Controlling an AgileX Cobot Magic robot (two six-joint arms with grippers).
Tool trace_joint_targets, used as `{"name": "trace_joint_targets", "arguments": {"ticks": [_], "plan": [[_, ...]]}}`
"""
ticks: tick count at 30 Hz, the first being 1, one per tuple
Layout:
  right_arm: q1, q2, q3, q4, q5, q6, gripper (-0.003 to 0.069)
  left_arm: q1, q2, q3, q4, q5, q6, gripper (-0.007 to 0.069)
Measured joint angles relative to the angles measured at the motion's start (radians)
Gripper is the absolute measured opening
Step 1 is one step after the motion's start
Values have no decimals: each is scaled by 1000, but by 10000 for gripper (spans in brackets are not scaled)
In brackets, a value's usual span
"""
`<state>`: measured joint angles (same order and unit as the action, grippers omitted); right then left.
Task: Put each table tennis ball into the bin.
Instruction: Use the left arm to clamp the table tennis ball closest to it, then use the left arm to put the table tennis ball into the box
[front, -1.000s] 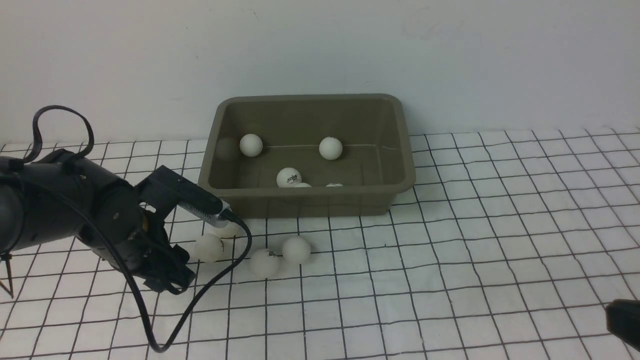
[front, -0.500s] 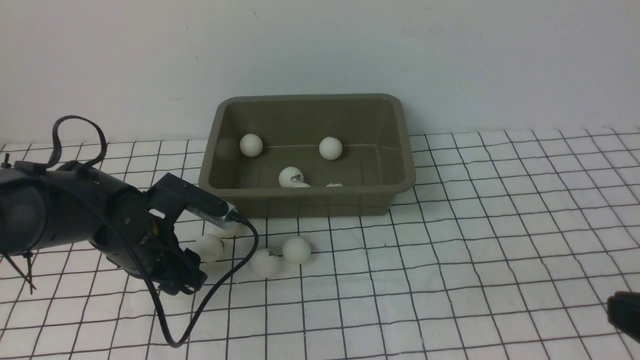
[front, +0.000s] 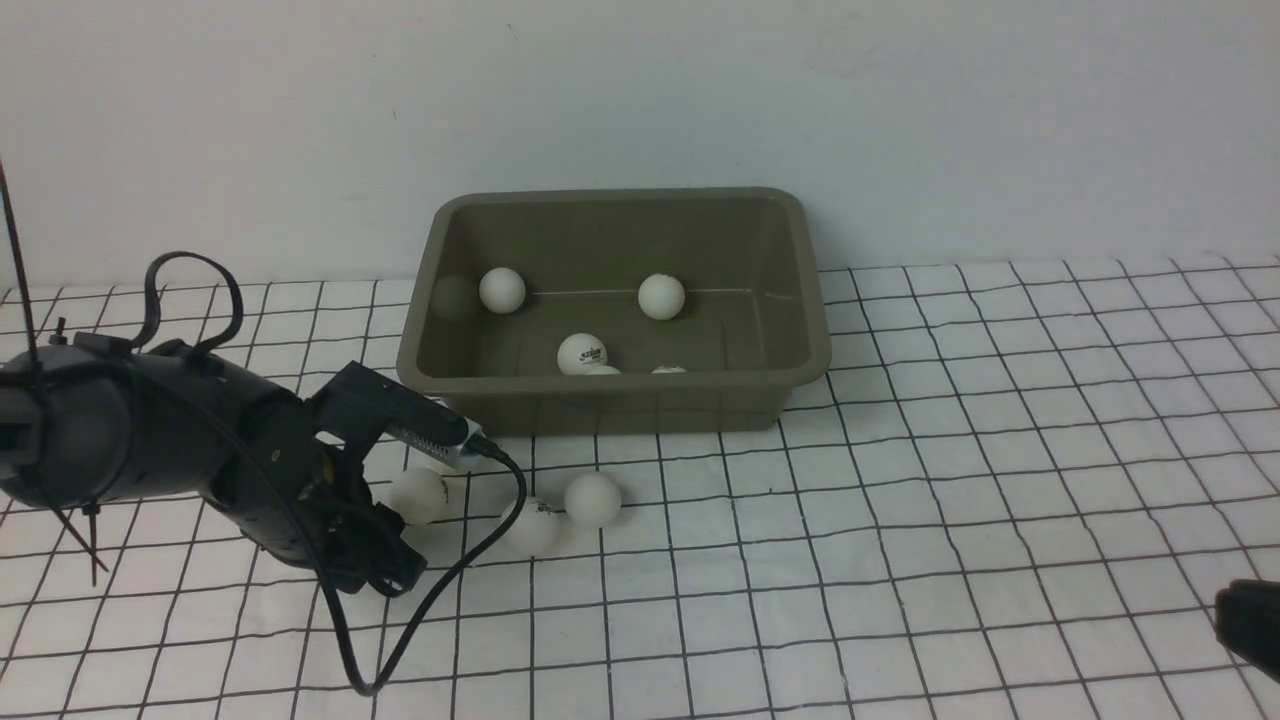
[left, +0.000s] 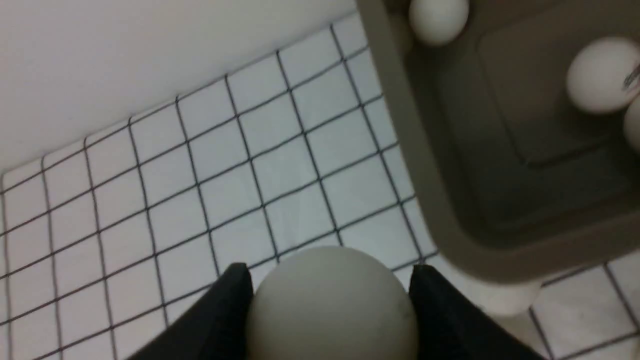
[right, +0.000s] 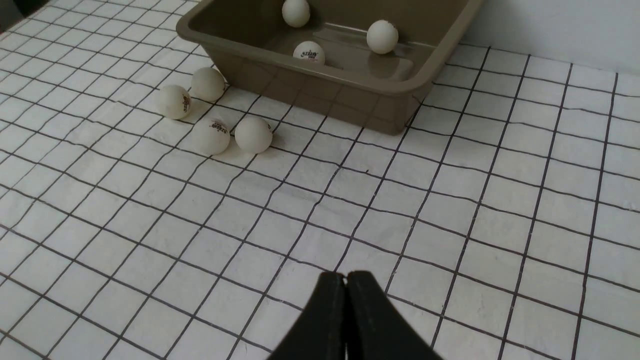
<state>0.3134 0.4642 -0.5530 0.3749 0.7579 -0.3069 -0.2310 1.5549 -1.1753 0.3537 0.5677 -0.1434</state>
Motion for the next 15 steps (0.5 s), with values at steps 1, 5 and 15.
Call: {"name": "trace_joint_targets", "arguments": {"ticks": [1,5,15], "plan": [[0,0,0,0,-2,0,-10,-1,16,-17,-12,-6,1,349],[0,0,0,0,-11,0,-10,-8,109,-101,-75,-7,14,349],[0,0,0,0,-19,0,-10,-74,355,-322,-184,54,107,349]]}}
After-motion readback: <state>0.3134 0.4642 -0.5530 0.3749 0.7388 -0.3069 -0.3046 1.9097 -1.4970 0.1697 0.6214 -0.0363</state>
